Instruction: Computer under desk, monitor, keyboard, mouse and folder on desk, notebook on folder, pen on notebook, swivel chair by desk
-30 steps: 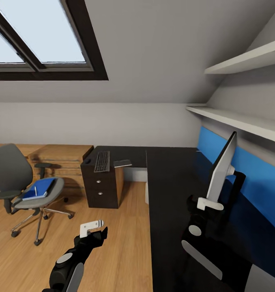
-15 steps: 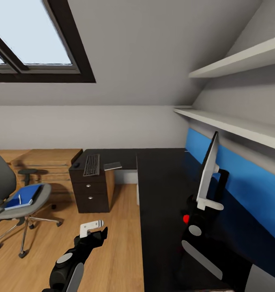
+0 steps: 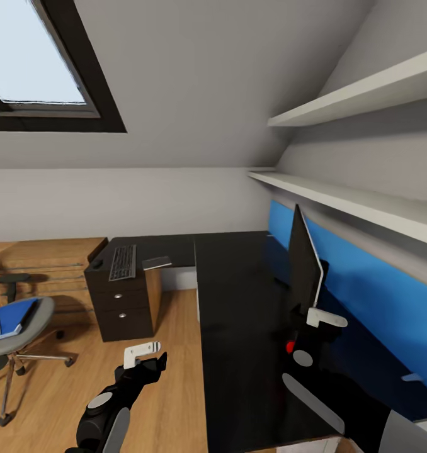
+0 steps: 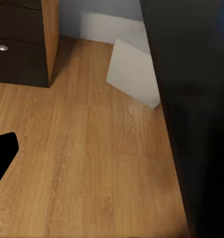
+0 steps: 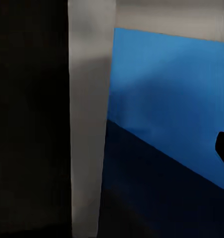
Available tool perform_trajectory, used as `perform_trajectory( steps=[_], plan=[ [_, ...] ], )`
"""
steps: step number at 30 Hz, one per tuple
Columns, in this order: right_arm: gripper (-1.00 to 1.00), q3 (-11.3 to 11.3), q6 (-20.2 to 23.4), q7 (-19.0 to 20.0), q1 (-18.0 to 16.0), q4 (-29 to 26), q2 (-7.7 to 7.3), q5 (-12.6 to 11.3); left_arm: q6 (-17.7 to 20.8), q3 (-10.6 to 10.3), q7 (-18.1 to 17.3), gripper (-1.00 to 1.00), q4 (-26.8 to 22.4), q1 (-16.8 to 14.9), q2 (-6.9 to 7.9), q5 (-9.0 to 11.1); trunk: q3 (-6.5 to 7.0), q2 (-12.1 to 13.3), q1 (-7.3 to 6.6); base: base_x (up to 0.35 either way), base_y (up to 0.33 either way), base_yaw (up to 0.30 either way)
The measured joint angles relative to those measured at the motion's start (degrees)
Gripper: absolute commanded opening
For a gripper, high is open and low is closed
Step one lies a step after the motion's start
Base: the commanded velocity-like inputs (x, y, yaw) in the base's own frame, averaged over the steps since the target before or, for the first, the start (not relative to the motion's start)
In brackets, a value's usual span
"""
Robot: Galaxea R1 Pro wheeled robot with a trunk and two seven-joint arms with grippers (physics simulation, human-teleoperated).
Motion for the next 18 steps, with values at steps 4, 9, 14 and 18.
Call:
perform_trajectory(
  steps=[4, 9, 14, 18],
  plan=[
    [1.0, 0.0, 0.0, 0.1, 0.0, 0.1, 0.0, 0.0, 0.0, 0.0, 0.0, 1.0, 0.0, 0.0, 0.06, 0.0, 0.27, 0.0, 0.0, -0.038, -0.233, -0.188],
    [1.0, 0.0, 0.0, 0.1, 0.0, 0.2, 0.07, 0.0, 0.0, 0.1, 0.0, 1.0, -0.2, 0.0, 0.09, 0.0, 0.47, 0.0, 0.0, -0.005, -0.062, -0.084],
    [1.0, 0.0, 0.0, 0.0, 0.0, 0.2, 0.1, 0.0, 0.0, 0.0, 0.0, 1.0, -0.2, 0.0, 0.09, 0.0, 0.51, 0.0, 0.0, -0.031, -0.145, -0.014],
    [1.0, 0.1, 0.0, 0.0, 0.0, 0.1, 0.16, 0.0, 0.0, 0.1, 0.0, 1.0, -0.2, 0.0, 0.1, 0.0, 0.52, 0.0, 0.0, -0.05, -0.233, -0.003]
  ],
)
